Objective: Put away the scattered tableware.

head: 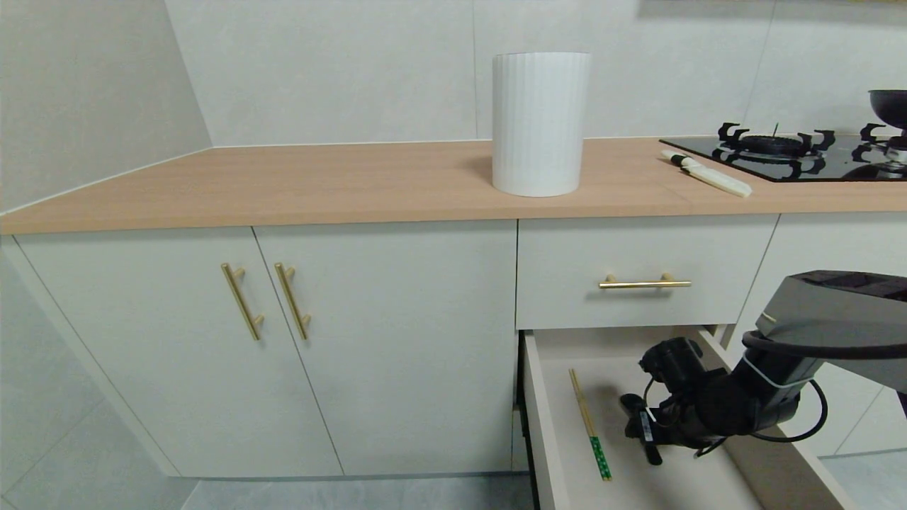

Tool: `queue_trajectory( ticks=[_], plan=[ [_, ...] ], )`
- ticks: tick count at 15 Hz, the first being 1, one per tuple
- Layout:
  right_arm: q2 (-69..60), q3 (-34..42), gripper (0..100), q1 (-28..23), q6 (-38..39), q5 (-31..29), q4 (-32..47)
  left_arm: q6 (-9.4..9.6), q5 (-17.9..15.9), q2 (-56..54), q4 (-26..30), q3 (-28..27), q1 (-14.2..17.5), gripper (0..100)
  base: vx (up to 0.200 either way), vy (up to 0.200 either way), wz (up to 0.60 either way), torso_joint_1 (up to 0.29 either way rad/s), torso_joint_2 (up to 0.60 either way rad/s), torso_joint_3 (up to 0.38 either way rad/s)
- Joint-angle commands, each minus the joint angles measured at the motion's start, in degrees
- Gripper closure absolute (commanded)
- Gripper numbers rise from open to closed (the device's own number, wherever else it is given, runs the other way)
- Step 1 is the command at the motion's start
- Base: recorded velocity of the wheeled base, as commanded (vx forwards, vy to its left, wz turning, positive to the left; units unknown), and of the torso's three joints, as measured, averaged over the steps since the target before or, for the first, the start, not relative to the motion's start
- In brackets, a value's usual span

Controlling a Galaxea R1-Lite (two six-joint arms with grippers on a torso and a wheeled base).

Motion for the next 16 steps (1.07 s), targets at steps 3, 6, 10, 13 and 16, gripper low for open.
queue_trajectory(
  ticks=[3,6,10,13,16],
  plan=[
    [-1.1,0.41,0,0.05,-0.01,0.01,-0.01,-0.02,0.02,0.02,0.0,0.0,0.01,0,0.0,0.0,0.0,0.0,0.0,0.0],
    [-2.59,1.02,0,0.05,-0.01,0.01,0.17,-0.02,0.02,0.02,0.0,0.0,0.01,0,0.0,0.0,0.0,0.0,0.0,0.0],
    [-23.16,6.12,0,2.6,-0.36,0.71,6.15,-0.02,0.02,0.02,0.0,0.0,0.01,0,0.0,0.0,0.0,0.0,0.0,0.0],
    [-32.83,6.12,0,7.43,-0.27,0.71,14.58,-0.02,0.02,0.02,0.0,0.0,0.01,0,0.0,0.0,0.0,0.0,0.0,0.0],
    [-36.96,5.86,0,9.28,-0.27,0.71,18.1,-0.02,0.02,0.02,0.0,0.0,0.01,0,-0.067,0.0,0.0,-0.001,0.0,0.001]
  ],
)
